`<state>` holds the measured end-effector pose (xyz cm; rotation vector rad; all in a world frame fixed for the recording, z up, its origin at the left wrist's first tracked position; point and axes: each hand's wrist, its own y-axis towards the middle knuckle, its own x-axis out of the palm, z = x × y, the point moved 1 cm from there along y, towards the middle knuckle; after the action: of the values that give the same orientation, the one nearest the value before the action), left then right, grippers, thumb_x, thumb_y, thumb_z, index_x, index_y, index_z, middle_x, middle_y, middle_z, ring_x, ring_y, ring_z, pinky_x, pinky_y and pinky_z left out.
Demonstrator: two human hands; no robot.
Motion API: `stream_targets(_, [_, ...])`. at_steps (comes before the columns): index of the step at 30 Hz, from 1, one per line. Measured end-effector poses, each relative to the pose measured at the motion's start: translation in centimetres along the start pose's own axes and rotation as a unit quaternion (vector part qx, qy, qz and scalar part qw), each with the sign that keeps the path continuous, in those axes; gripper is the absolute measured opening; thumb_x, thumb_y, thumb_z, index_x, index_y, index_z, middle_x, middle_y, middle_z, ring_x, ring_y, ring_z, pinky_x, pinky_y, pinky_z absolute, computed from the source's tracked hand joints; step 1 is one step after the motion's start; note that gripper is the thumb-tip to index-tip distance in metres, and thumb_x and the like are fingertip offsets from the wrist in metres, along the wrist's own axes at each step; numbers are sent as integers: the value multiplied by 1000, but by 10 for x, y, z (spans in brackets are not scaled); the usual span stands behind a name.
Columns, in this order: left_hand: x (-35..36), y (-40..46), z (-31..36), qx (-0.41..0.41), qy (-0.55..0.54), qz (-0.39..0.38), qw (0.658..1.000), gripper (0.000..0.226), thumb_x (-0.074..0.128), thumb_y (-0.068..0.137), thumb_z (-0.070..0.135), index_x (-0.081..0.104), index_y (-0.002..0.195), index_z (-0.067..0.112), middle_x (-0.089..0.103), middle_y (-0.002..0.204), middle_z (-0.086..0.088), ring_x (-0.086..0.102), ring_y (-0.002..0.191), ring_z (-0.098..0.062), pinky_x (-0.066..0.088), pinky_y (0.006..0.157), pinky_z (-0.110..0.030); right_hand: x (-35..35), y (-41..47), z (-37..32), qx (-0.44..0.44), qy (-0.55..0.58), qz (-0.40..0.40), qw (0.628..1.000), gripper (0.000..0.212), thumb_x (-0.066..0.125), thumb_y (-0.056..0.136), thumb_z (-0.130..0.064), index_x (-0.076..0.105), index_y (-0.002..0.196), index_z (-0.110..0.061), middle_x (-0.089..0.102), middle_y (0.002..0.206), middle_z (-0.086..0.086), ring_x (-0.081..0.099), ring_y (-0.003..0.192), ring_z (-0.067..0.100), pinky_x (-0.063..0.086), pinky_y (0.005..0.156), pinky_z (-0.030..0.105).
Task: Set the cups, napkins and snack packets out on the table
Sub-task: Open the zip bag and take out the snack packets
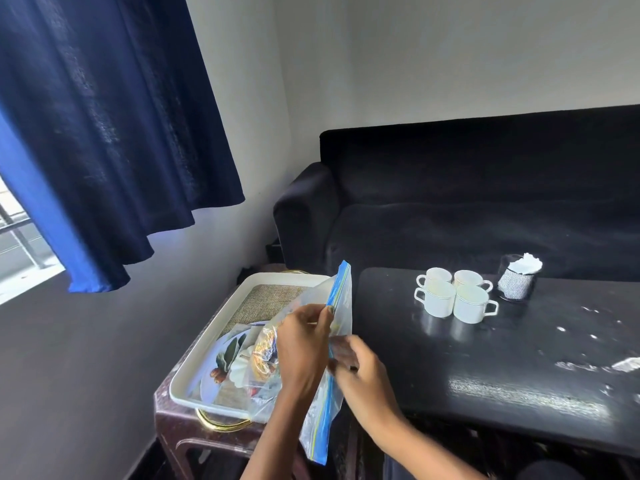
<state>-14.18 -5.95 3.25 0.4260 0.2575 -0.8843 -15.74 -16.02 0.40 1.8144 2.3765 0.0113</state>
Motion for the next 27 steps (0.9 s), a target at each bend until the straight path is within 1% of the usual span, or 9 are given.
stream_targets(5, [1,-4,2,3,-13,-25,1000,12,70,82,26,76,78,16,72,66,5,67,64,-11,52,66,-29,-10,14,-9,-19,60,101,993,10,63,86,-18,60,93,-25,65,96,-6,60,87,2,44,69,5])
stream_targets(7, [2,-5,3,9,-11,-49,999,12,71,80,29,74,72,20,71,63,6,65,61,-9,51,63,-28,-14,22,-12,-3,73,125,990,11,65,86,-22,60,95,-22,65,97,-4,60,89,5,46,71,9])
stream_targets(10, [6,-7,3,34,0,-95,995,23,71,80,30,66,58,28,67,54,13,58,50,3,46,54,-20,-19,30,-12,36,94,135,986,17,67,84,-28,60,96,-19,66,98,1,64,93,11,54,82,30])
stream_targets(12, [7,-8,2,55,2,-131,990,21,71,82,29,68,61,29,65,53,16,58,51,6,45,53,-15,-22,34,-8,57,110,143,982,19,67,84,-28,61,95,-14,68,96,7,67,91,18,57,81,35])
stream_targets(14, [8,-8,1,73,-2,-156,985,12,69,85,24,75,75,23,66,57,17,60,53,7,42,53,-10,-24,36,-5,66,128,148,978,19,66,86,-26,62,95,-10,70,94,12,69,87,22,58,75,35])
stream_targets(16, [8,-9,1,83,-2,-165,983,11,66,88,21,76,84,19,67,61,18,61,55,8,41,53,-7,-26,36,-3,60,150,140,977,14,64,88,-24,65,90,-10,72,89,11,70,83,21,57,69,31])
stream_targets(20, [7,-9,3,90,-8,-159,983,15,62,91,17,73,82,23,66,63,23,65,64,9,47,59,-6,-27,33,-2,36,153,119,980,19,59,92,-21,70,76,-18,74,78,1,71,78,14,55,65,24])
stream_targets(23, [8,-11,4,93,-7,-151,984,16,62,91,17,73,81,22,66,62,22,64,64,10,44,59,-4,-26,32,0,35,157,137,977,19,60,91,-13,71,78,-20,74,80,2,71,77,15,56,66,26])
stream_targets(27, [10,-12,4,100,1,-115,988,15,64,88,17,75,77,19,63,57,24,62,61,11,42,55,-4,-27,32,1,51,173,184,966,12,63,87,-6,70,81,-14,74,80,9,71,76,23,58,67,32])
